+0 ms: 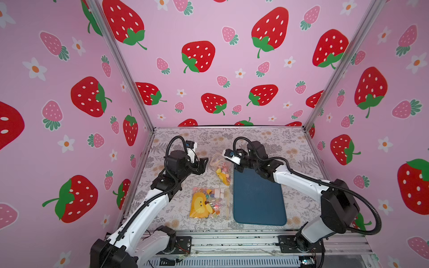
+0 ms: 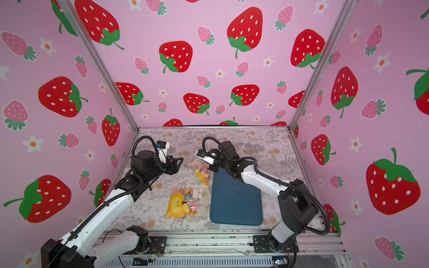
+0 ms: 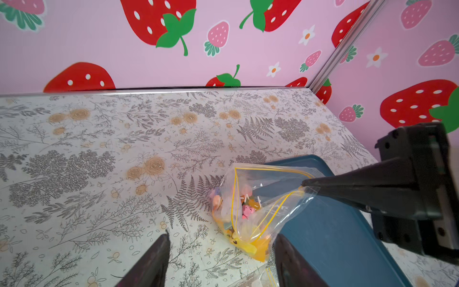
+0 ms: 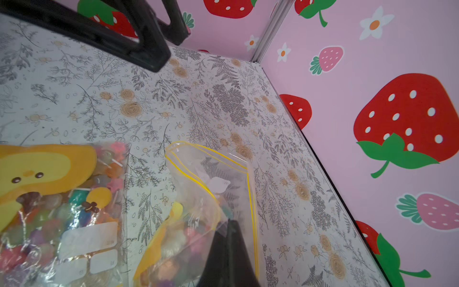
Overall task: Pour candies out of the ziploc bag
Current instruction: Pick up the ziploc bag from the center of the board.
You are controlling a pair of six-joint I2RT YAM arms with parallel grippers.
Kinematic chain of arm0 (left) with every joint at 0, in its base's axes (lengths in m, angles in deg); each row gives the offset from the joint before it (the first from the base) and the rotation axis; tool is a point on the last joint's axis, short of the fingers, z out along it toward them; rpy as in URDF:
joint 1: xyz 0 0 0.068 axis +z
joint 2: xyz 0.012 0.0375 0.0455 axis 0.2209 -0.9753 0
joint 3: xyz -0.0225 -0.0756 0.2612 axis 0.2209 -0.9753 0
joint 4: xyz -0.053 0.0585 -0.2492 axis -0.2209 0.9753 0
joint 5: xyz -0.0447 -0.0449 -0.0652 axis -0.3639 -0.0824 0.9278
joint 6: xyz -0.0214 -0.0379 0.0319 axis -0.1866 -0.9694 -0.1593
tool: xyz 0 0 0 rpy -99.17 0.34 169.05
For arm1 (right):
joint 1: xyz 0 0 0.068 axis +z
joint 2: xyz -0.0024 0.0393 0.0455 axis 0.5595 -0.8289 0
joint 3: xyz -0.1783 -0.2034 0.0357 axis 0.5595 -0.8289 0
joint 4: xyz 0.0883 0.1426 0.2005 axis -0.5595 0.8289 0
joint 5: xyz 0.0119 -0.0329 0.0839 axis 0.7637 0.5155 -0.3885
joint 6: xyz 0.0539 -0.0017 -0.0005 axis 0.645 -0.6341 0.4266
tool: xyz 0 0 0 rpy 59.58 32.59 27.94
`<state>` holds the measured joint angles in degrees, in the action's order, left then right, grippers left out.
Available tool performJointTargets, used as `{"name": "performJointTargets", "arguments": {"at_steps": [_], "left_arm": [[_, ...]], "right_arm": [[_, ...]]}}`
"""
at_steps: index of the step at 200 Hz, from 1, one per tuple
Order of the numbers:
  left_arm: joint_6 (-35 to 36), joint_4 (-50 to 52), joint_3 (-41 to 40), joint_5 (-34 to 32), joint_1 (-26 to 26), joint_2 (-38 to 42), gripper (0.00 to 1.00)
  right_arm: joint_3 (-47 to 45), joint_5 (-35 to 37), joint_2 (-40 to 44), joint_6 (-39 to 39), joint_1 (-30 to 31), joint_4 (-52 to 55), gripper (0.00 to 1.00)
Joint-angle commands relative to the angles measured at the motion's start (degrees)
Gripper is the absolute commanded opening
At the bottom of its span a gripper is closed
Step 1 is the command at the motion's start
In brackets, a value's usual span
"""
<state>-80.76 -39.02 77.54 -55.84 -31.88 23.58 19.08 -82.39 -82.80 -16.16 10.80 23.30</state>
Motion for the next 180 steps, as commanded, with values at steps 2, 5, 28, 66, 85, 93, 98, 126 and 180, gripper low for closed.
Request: {"name": "performJointTargets", "arguments": {"at_steps": [2,5,28,66,85,93,98,126,180], "left_arm": [[0.79,-2.37,0.01,1.2,-0.05,2.22,0.68],[0.89,-2.31,0.05,1.92,-0.05,2.27,0.68],[-0.55,-1.32,0.93,6.52,-0.26,2.4,0.65],[1.33,1.08,1.04,7.79,-4.79,2.18,0.61],[3.23,1.45,-0.07,6.6,-7.35,0.99,0.62],[3.8,0.97,-0.82,6.47,-7.81,0.23,0.62],[4.24,0.82,-1.19,6.7,-7.91,-0.42,0.62],[9.05,2.53,-0.95,7.79,-8.01,-4.83,0.63],[14.77,5.37,1.94,8.33,-8.41,-13.55,0.61]], "right_arm": [[8.04,-4.0,0.75,4.51,-0.19,5.41,0.0],[8.91,-3.88,0.48,4.94,-0.24,6.29,0.0],[14.62,-1.81,-1.14,8.46,-0.18,11.23,0.0],[17.54,5.04,-0.95,11.87,-0.22,11.84,0.0],[16.99,5.48,0.14,12.64,-0.18,11.89,0.0],[16.56,5.47,0.74,13.16,-0.21,11.89,0.0],[16.27,5.59,1.02,13.47,-0.23,11.86,0.0],[14.79,8.1,2.93,15.01,-0.25,12.04,0.0],[12.17,14.05,6.46,15.84,-0.26,13.77,0.0]]}}
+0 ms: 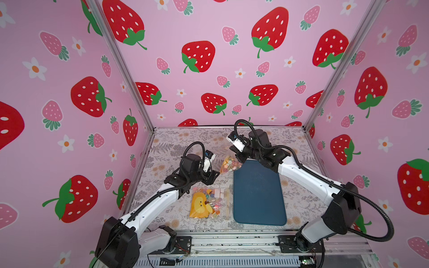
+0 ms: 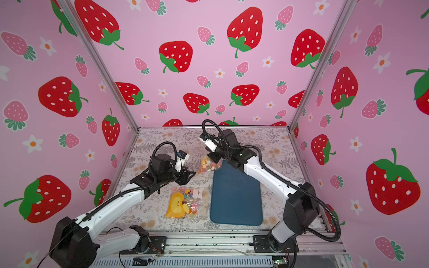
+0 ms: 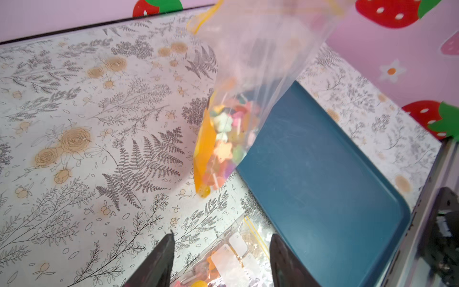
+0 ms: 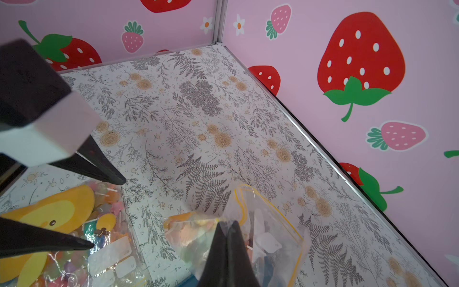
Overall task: Pour candies out of the ziploc bag
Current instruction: Pick up the ziploc bag from the center of the board.
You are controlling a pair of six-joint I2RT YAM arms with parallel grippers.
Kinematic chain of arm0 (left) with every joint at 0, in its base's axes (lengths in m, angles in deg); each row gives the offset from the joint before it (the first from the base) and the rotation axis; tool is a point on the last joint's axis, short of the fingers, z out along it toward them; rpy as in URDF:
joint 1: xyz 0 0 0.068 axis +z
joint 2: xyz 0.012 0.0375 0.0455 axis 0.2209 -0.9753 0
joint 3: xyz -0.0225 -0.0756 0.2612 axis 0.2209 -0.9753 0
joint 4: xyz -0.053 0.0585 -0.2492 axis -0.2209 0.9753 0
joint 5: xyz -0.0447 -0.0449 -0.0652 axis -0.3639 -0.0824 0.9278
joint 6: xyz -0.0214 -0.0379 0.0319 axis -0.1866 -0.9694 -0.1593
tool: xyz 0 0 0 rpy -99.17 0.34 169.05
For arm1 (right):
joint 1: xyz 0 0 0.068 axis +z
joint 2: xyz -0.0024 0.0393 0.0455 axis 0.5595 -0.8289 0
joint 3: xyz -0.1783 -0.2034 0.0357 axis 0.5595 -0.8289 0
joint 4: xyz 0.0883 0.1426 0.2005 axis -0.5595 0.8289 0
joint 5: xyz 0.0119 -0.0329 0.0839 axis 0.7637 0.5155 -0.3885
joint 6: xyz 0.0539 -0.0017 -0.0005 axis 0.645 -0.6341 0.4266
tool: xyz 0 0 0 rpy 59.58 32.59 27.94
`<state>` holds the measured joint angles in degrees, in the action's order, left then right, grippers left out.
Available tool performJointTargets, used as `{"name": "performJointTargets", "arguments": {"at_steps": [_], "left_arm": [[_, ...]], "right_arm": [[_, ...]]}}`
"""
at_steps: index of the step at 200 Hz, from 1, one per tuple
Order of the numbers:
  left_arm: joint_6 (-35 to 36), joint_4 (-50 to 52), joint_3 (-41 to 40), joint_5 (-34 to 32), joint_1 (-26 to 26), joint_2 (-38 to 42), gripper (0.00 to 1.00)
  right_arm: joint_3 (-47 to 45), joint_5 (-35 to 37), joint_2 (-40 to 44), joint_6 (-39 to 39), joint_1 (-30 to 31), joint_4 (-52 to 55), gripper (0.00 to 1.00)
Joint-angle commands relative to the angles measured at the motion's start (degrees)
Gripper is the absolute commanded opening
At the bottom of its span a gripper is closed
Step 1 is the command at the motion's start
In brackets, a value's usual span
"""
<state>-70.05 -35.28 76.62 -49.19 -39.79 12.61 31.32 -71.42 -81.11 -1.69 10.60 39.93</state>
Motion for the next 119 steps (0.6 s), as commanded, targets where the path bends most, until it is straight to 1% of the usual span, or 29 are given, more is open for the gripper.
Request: {"name": "performJointTargets", "arguments": {"at_steps": [1,17,35,48,63,81,104,119], "left_arm": [[4.02,1.64,2.93,1.78,-0.54,-2.75,0.61],[3.12,0.49,2.73,1.68,-1.72,-4.68,0.6],[1.09,-4.38,0.64,0.93,-3.45,-5.59,0.59],[0.5,-7.92,-0.73,-0.75,-4.62,-6.18,0.6],[-0.18,-10.4,-1.44,-2.23,-5.04,-7.36,0.6],[0.78,-12.04,-1.24,-3.04,-5.05,-9.33,0.59],[2.69,-11.32,1.12,-3.6,-5.05,-12.59,0.48],[3.1,-10.78,2.82,-2.83,-5.05,-14.81,0.46]], "right_arm": [[-0.13,3.18,4.86,1.37,-0.06,-2.83,0.0],[-1.36,4.37,6.35,1.37,-0.02,-2.8,0.0],[-2.59,4.75,7.88,1.69,-0.06,-2.81,0.0],[-3.7,5.32,8.91,2.69,-0.19,-2.87,0.0],[-5.39,6.17,10.13,4.64,-0.32,-3.1,0.0],[-8.29,6.34,11.96,6.73,-0.41,-4.04,0.0],[-12.64,7.76,14.52,8.52,-0.83,-5.32,0.0],[-15.4,8.91,15.93,9.9,-1.49,-6.01,0.0]]}}
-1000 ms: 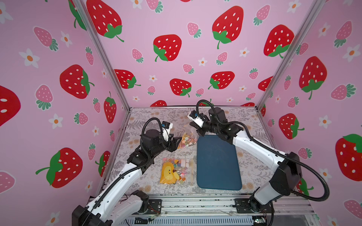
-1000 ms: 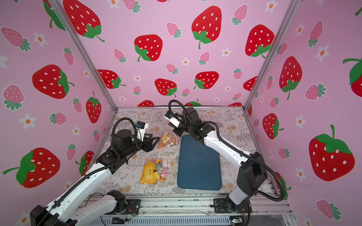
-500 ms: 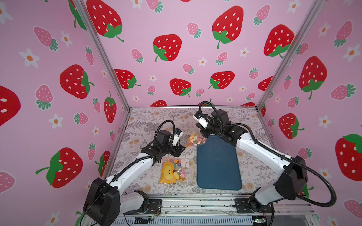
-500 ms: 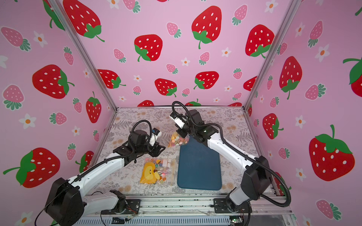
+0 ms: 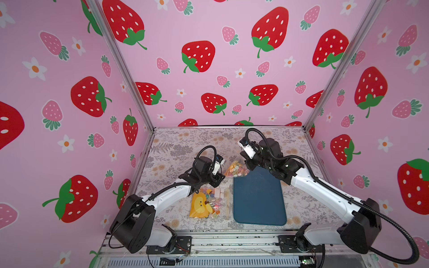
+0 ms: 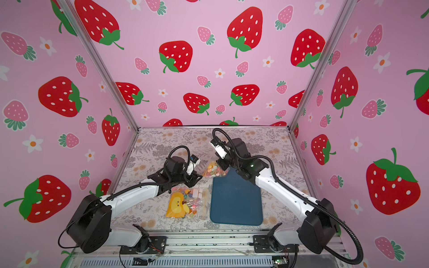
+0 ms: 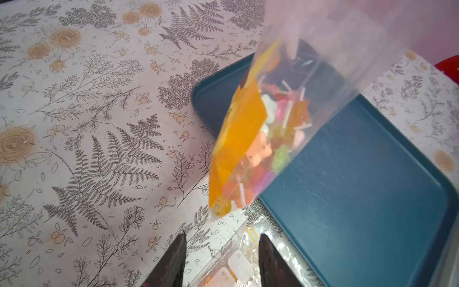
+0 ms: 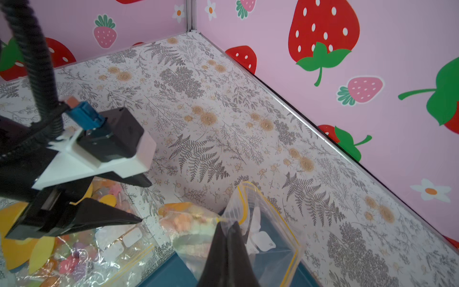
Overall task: Pour candies out of the ziploc bag
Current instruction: Pick up the ziploc bag from the center of the board.
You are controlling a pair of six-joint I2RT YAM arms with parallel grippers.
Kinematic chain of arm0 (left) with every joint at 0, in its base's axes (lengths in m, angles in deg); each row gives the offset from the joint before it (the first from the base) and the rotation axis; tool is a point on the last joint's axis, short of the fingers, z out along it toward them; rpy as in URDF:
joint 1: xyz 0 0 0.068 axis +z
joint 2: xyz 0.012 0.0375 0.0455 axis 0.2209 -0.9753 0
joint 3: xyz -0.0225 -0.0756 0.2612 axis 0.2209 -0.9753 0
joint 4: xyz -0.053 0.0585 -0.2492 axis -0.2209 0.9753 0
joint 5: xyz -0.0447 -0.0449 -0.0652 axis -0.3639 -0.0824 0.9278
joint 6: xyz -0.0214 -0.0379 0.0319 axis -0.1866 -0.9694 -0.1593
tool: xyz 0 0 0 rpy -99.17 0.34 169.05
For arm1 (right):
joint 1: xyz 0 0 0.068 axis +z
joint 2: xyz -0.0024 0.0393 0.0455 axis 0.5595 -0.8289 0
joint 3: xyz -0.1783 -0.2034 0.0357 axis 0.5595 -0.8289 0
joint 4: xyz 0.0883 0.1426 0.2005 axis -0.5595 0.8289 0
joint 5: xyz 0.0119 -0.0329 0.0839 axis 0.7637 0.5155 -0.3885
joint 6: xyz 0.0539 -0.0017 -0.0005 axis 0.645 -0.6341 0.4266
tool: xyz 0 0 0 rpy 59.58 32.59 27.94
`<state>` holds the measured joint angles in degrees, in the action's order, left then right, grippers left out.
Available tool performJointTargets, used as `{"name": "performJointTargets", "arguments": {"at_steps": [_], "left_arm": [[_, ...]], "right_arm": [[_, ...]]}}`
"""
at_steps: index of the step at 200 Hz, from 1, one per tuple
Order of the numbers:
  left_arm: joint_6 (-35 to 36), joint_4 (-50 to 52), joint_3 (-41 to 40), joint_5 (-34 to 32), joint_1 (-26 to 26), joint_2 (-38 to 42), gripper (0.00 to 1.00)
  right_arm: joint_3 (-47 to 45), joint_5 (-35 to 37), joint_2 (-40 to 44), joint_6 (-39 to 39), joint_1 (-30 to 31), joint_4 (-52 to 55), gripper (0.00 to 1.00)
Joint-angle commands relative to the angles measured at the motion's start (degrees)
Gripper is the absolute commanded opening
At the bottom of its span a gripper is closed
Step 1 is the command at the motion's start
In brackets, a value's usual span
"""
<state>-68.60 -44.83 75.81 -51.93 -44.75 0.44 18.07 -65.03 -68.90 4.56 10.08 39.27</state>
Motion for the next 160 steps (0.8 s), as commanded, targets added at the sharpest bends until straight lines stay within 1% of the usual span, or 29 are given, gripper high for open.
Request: {"name": "performJointTargets", "arguments": {"at_steps": [1,28,50,73,97,129,160], "left_arm": [[1.66,-1.17,3.72,-0.08,-0.09,-2.84,0.46],[1.42,-1.28,4.95,1.25,-0.31,-5.39,0.47],[1.49,-1.55,5.29,1.52,-1.34,-6.16,0.5],[1.57,-1.94,6.2,0.93,-3.77,-7.28,0.52],[1.58,-2.91,7.12,-0.3,-6.98,-8.67,0.55],[-0.6,-4.72,7.93,-0.35,-8.81,-9.79,0.55],[0.02,-5.73,9.77,-0.79,-11.51,-12.14,0.55]], "right_arm": [[-2.37,2.57,3.8,3.73,-1.04,-5.38,0.0],[-6.82,5.62,5.33,6.01,-2.99,-5.89,0.0],[-9.85,7.6,6.63,8.5,-6.01,-6.43,0.0],[-11.92,6.4,7.61,11.64,-9.8,-7.36,0.0],[-12.22,5.34,7.49,12.39,-11.55,-8.04,0.0],[-12.41,7.43,6.66,14.58,-14.14,-8.35,0.0],[-12.37,5.92,5.85,17.33,-17.13,-9.17,0.0]]}}
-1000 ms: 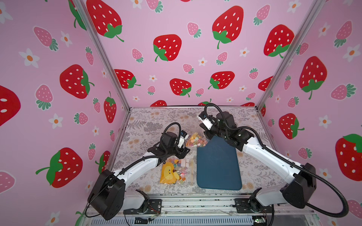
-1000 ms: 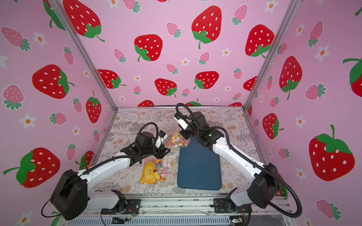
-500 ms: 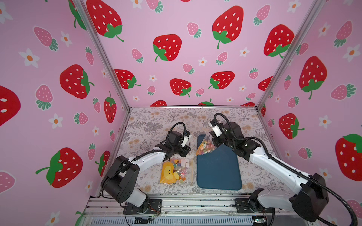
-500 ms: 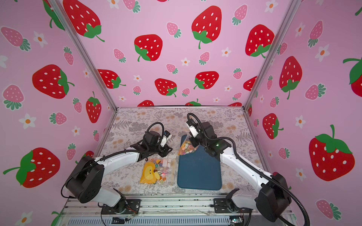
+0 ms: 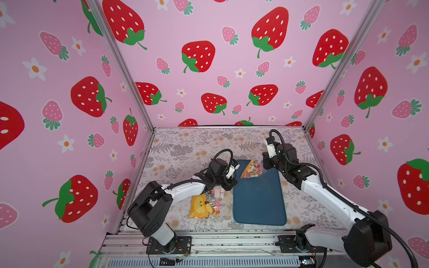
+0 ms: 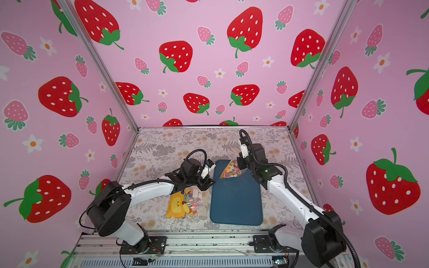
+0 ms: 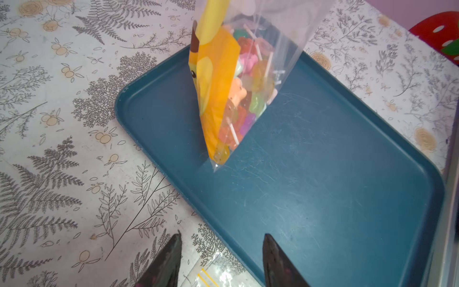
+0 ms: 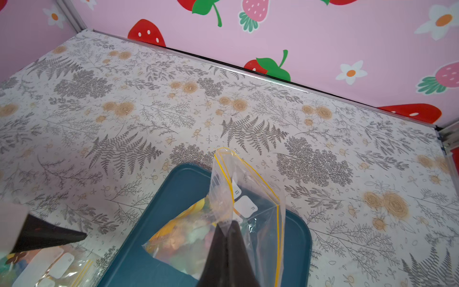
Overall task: Pour candies out of the ziploc bag
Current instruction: Pick up the ziploc bag from the center of the board.
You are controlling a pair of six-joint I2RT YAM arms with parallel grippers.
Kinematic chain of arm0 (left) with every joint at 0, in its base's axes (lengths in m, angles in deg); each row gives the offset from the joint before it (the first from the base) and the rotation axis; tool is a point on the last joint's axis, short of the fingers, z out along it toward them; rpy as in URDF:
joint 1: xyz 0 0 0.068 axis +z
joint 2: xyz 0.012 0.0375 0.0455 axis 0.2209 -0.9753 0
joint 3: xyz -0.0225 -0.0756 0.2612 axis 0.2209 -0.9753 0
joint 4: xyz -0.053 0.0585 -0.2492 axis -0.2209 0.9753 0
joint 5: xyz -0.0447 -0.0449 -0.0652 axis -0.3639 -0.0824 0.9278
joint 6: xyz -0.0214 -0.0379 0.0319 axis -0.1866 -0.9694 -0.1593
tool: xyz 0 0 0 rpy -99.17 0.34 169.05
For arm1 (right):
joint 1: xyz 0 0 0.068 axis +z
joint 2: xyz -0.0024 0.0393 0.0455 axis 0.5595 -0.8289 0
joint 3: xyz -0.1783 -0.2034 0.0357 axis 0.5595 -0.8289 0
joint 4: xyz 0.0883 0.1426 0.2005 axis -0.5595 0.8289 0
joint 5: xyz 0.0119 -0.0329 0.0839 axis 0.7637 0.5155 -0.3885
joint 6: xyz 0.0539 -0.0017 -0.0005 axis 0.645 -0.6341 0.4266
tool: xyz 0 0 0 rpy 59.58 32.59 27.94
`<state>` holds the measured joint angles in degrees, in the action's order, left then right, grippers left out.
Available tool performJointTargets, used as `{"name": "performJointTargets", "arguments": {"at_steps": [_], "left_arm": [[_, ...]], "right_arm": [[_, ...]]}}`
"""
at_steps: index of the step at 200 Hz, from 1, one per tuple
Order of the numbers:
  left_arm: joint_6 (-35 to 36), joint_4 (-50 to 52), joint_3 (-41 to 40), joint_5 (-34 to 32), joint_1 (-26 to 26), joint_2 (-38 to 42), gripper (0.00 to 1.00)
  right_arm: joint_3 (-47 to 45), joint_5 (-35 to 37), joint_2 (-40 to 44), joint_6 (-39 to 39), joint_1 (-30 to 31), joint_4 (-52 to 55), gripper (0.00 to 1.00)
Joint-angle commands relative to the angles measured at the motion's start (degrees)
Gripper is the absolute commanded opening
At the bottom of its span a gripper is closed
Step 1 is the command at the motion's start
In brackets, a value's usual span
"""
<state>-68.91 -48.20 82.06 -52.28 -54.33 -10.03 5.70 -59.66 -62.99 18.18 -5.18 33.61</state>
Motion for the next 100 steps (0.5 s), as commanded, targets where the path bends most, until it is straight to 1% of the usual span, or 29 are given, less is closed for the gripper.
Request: {"name": "performJointTargets", "arguments": {"at_steps": [1,33,36,45,100], "left_arm": [[0.36,-2.38,3.61,-0.55,-2.03,-1.83,0.55],[-0.6,-5.08,6.39,-4.27,-4.41,-7.09,0.56],[-0.85,-5.69,6.59,-6.15,-4.49,-7.61,0.56],[-1.8,-7.13,7.63,-8.2,-4.62,-9.42,0.56],[-2.49,-11.6,16.92,-11.7,-4.81,-19.55,0.59]], "right_arm": [[0.01,0.47,-0.07,3.73,-1.87,-3.52,0.0],[-0.13,-1.02,-0.04,3.94,-2.13,-3.96,0.0],[-0.19,-1.15,0.0,3.94,-2.13,-4.04,0.0],[-0.4,-1.48,0.26,3.93,-2.12,-4.11,0.0],[-1.68,-3.6,1.45,4.27,-2.38,-4.31,0.0]]}}
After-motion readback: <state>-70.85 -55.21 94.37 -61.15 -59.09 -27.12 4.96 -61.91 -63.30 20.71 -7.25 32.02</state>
